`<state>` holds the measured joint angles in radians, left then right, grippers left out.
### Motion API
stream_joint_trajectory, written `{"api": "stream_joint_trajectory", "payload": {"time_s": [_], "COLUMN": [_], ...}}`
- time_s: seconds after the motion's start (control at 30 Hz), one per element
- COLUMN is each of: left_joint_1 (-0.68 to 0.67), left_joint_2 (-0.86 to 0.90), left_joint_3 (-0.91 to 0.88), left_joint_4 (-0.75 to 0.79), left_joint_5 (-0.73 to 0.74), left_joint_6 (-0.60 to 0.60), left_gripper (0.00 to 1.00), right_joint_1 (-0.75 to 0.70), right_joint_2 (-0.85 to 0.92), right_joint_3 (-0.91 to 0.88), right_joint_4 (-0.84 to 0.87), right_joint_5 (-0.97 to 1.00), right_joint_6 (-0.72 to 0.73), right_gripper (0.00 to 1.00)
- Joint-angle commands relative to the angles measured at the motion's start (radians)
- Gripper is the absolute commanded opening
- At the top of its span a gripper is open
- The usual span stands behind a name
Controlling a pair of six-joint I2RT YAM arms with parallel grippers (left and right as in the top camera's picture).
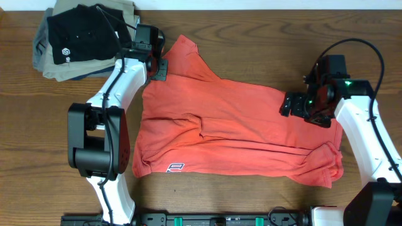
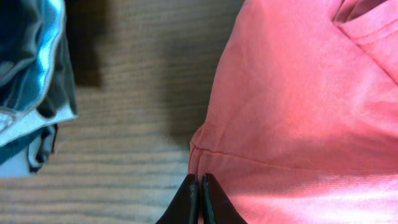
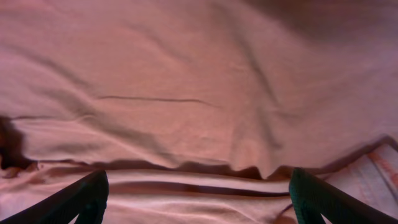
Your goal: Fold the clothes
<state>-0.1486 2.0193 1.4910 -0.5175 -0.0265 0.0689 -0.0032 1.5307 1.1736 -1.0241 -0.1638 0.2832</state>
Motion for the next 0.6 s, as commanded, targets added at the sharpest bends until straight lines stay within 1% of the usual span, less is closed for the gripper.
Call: {"api": "stream_joint_trajectory", "payload": {"time_s": [0.0,0.1,0.33,0.57], "left_joint_1": [0.003,0.003,0.003,0.003], "left_joint_2": [-0.009,-0.009,-0.009,-0.009], "left_joint_3": [-0.003,-0.003,-0.003,-0.003], "left_joint_4": [-0.038,-0.105,-0.253,-0.3], "left_joint_5": [-0.019,-0.019,-0.02,-0.02], "left_joint_6": [-0.05,-0.091,-0.094,-0.094], "left_gripper": [0.06,0.06,0.06,0.06], "right_joint_1": [-0.024,-0.03,-0.058,-0.169], "right_joint_2": [-0.001,-0.001,-0.001,0.001], "right_joint_3": [0.018,0.018,0.028,0.066], "right_joint_4": [-0.005,-0.009,-0.002,0.051], "right_joint_5": [0.01,0.011,0.106,0.214], "right_joint_6": [-0.016,-0.024,-0.026,-0.022], "right_gripper": [0.91,0.91,0.93,0.93]}}
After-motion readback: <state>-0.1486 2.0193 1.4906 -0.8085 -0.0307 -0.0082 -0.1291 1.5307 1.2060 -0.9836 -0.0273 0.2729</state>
